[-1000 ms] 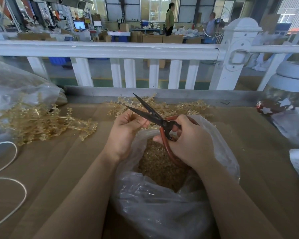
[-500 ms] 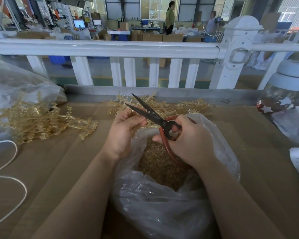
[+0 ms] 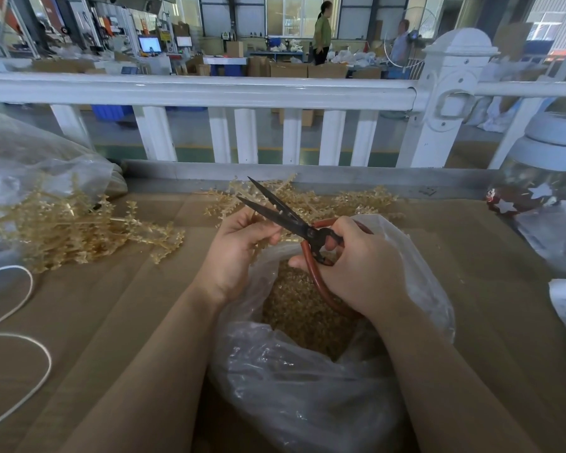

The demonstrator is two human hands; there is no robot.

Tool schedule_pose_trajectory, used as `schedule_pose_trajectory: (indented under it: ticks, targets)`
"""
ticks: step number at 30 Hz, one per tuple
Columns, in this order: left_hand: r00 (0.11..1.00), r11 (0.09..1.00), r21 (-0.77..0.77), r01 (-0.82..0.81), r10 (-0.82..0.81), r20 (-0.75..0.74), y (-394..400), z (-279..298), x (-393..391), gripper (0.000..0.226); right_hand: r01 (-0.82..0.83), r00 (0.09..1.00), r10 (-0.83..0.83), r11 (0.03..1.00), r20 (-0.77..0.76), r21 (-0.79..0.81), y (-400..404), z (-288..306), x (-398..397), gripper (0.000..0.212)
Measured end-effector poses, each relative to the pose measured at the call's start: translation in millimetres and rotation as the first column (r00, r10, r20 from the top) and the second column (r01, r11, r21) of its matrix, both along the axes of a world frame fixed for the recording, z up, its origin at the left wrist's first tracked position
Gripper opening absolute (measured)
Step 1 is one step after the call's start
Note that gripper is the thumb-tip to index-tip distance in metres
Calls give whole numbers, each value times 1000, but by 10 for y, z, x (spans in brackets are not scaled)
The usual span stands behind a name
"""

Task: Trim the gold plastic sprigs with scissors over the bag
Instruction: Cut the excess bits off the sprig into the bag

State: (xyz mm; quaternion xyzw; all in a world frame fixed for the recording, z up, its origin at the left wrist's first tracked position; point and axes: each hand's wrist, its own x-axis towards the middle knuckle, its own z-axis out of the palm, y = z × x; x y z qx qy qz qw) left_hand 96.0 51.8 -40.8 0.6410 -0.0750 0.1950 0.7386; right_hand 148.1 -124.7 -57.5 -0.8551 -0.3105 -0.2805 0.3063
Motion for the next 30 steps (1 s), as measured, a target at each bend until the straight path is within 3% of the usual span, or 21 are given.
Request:
schedule_pose_trajectory:
  ticks: [4, 16, 26, 30]
  targets:
    - [1000, 1000, -19, 1, -1, -6, 4, -8, 4, 10, -10, 1000, 10, 999, 0, 36, 11, 5, -11, 53]
    - [999, 999, 30, 31, -32, 23, 24, -55, 32, 8, -16, 999, 16, 1000, -36, -6, 8, 13, 10, 58]
    - [997, 991, -135, 0, 11, 82, 25, -34, 36, 16, -11, 1000, 11, 1000, 4, 25, 8, -16, 19, 55]
    - [994, 994, -111, 3, 9, 109, 29, -32, 13, 12, -3, 1000, 3, 999, -1, 52, 6, -21, 24, 56]
